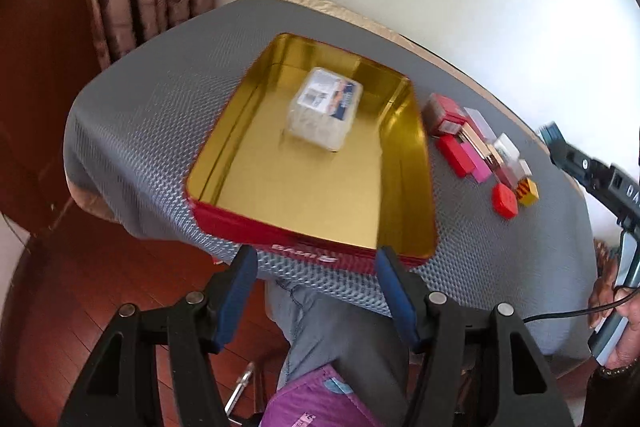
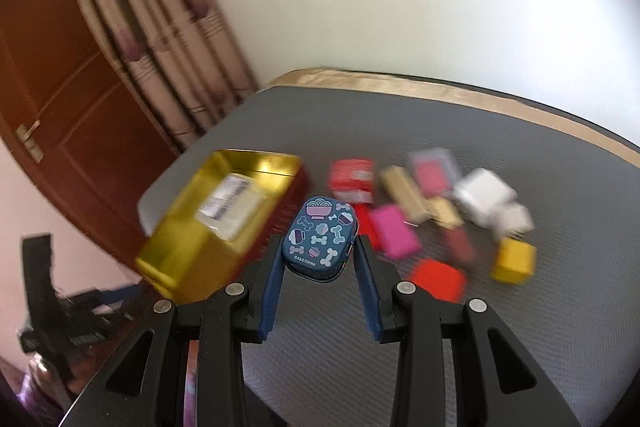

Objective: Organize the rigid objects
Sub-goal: 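Carry the clear box into the gold tin with the left tool while the right tool carries the blue tin, then lower the blue patterned tin into the gold tin and open the right tool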

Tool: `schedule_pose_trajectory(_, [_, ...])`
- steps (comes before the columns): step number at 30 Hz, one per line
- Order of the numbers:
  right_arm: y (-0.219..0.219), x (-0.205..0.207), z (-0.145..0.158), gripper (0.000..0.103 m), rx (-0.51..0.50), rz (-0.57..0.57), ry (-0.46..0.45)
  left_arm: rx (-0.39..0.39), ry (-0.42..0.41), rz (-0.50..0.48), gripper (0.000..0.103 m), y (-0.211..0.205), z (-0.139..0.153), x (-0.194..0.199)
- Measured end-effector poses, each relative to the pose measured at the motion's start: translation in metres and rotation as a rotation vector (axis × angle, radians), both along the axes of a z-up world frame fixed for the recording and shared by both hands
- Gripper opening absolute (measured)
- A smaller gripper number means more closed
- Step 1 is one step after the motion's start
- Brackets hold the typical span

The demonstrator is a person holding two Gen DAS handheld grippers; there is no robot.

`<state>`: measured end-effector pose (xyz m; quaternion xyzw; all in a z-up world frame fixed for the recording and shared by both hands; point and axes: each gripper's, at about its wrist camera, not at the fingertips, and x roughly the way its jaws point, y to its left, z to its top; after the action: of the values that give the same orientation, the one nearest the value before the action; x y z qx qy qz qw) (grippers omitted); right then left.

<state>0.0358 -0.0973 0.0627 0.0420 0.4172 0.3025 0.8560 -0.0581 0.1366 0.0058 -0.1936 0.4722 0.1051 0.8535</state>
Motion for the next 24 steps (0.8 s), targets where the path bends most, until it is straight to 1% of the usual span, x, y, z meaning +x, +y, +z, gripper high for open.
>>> schedule_pose_trajectory(2, [0.03, 0.006, 0.002, 0.033, 0.011, 0.059, 0.016, -0.041, 0.015, 0.029, 0.064, 0.01, -0.003, -0.001])
schedule_pose_trajectory(4, [0.071, 0.018, -0.003, 0.033, -0.034, 0.123, 0.017, -0.102, -0.007, 0.048, 0.068, 0.019, -0.006, -0.005])
schedule_pose_trajectory(7, [0.108, 0.039, -0.022, 0.033, -0.078, 0.165, 0.054, -0.2, -0.023, 0.091, 0.069, 0.035, -0.013, -0.011])
schedule_pose_trajectory(8, [0.12, 0.045, -0.029, 0.033, -0.106, 0.172, 0.057, -0.252, -0.031, 0.115, 0.069, 0.041, -0.017, -0.012])
schedule_pose_trajectory(9, [0.133, 0.05, -0.037, 0.033, -0.138, 0.183, 0.061, -0.282, -0.042, 0.144, 0.069, 0.046, -0.02, -0.014])
schedule_pose_trajectory(10, [0.144, 0.054, -0.044, 0.033, -0.159, 0.193, 0.067, -0.293, -0.05, 0.177, 0.07, 0.052, -0.022, -0.018])
schedule_pose_trajectory(11, [0.149, 0.056, -0.049, 0.033, -0.176, 0.201, 0.069, -0.294, -0.052, 0.19, 0.07, 0.055, -0.023, -0.018])
schedule_pose_trajectory(13, [0.168, 0.057, -0.06, 0.033, -0.266, 0.227, 0.055, -0.292, -0.046, 0.205, 0.07, 0.06, -0.026, -0.019])
schedule_pose_trajectory(14, [0.174, 0.057, -0.064, 0.033, -0.301, 0.234, 0.049, -0.279, -0.037, 0.216, 0.07, 0.061, -0.026, -0.019])
schedule_pose_trajectory(16, [0.187, 0.054, -0.072, 0.033, -0.354, 0.258, 0.043, -0.264, -0.047, 0.217, 0.07, 0.06, -0.023, -0.019])
schedule_pose_trajectory(18, [0.199, 0.053, -0.077, 0.034, -0.418, 0.27, 0.022, -0.202, -0.071, 0.203, 0.07, 0.055, -0.016, -0.018])
schedule_pose_trajectory(19, [0.204, 0.053, -0.08, 0.033, -0.447, 0.273, 0.016, -0.161, -0.089, 0.178, 0.07, 0.05, -0.011, -0.016])
schedule_pose_trajectory(21, [0.207, 0.058, -0.085, 0.034, -0.452, 0.274, 0.045, -0.123, -0.111, 0.146, 0.07, 0.044, -0.006, -0.015])
schedule_pose_trajectory(24, [0.219, 0.07, -0.093, 0.034, -0.42, 0.266, 0.088, -0.119, -0.12, 0.127, 0.07, 0.043, -0.008, -0.015])
